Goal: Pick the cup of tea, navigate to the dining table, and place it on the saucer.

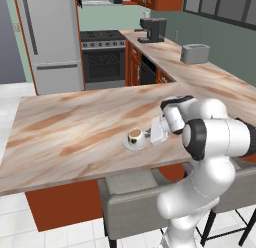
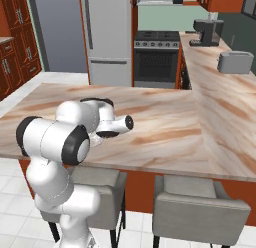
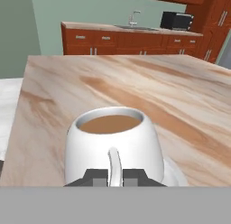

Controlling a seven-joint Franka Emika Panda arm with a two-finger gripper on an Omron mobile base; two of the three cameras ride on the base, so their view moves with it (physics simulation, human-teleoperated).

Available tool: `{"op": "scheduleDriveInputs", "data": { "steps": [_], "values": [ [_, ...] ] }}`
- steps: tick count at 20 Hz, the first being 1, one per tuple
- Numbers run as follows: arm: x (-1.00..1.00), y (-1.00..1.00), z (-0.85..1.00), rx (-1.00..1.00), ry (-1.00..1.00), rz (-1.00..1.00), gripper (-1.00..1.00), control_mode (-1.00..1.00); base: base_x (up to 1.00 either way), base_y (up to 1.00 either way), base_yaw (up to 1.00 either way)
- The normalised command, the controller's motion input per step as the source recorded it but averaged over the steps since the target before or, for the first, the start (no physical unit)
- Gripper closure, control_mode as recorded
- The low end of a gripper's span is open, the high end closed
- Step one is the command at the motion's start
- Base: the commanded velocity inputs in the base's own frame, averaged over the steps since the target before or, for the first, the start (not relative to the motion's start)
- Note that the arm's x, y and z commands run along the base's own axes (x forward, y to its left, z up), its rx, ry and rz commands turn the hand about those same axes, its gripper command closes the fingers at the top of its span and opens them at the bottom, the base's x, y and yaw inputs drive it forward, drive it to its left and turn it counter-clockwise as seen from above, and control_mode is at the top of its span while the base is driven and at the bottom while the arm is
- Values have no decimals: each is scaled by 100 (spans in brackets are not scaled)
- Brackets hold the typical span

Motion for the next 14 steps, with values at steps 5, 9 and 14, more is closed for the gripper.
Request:
{"op": "scheduleDriveInputs", "data": {
  "steps": [5,9,14],
  "values": [
    [25,0,-3,8,-1,0,100,-100,0,0,0],
    [14,0,-17,3,0,0,100,-100,0,0,0],
    [0,0,-11,0,0,0,100,-100,0,0,0]
  ]
}}
